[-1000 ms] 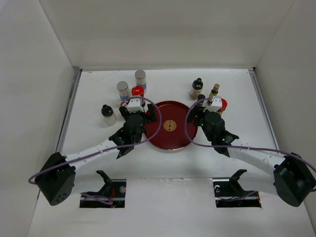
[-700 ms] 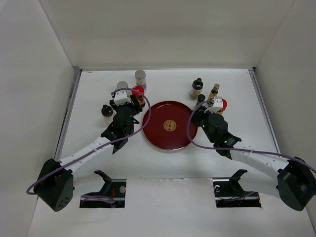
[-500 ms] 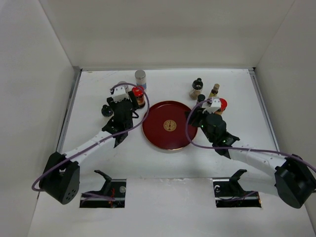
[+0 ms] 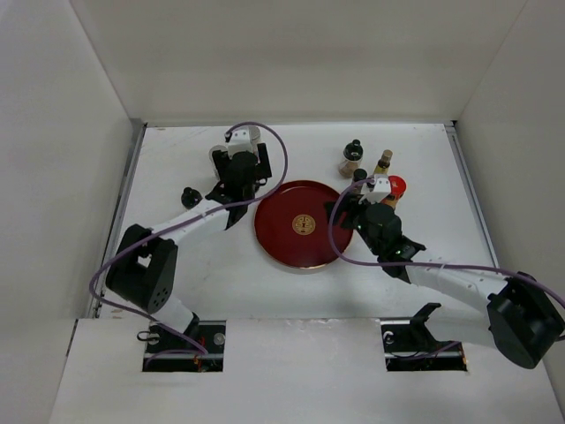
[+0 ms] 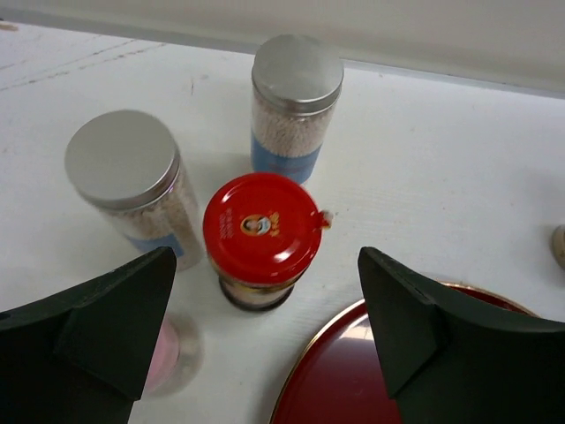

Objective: Organize the condiment bottles

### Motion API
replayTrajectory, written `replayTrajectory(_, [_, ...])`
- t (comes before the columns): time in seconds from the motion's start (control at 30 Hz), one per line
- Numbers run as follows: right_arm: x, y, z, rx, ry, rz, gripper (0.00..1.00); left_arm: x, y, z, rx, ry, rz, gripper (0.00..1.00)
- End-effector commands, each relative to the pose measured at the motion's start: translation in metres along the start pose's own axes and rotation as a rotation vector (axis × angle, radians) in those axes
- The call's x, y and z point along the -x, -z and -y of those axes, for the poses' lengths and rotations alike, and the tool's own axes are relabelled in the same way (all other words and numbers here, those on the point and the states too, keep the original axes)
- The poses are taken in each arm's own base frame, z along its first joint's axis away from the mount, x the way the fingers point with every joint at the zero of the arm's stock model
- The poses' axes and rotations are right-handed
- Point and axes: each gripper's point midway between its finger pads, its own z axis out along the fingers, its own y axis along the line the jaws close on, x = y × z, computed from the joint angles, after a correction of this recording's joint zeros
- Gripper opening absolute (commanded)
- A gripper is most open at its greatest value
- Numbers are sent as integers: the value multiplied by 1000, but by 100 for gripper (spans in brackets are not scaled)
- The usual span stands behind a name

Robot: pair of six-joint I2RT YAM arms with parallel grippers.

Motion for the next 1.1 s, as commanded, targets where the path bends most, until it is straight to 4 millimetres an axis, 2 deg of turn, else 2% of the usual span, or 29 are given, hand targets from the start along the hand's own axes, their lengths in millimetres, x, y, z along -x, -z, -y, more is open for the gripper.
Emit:
replayTrajectory(0.0, [22,3,-17,61,-33,69,76,11,-18,10,-19,-21,-9,85])
replayTrajectory(0.1, [19,1,-16,54,-31,59,79,8,-28,11,1,-42,-31,86])
replayTrajectory(0.33, [13,-3,-18,60,-26,38,84,2,-35,6,56,-58,-29,87])
replayTrajectory(0.53, [12,-4,-16,57,-28,34,85,-18,-53,6,61,-61,-70,86])
replayTrajectory(0.77, [12,-5,-13,50,-32,34,85,-19,-59,5,71,-48,-67,74])
replayTrajectory(0.9, [14,-4,-13,54,-35,40,85,-15,-59,1,77,-32,-54,56])
replayTrajectory(1.0, [14,-4,-12,51,-36,42,85,4,-43,7,50,-4,-2,44])
replayTrajectory(1.07, [15,-3,-12,48,-35,47,85,27,-28,17,10,28,67,40])
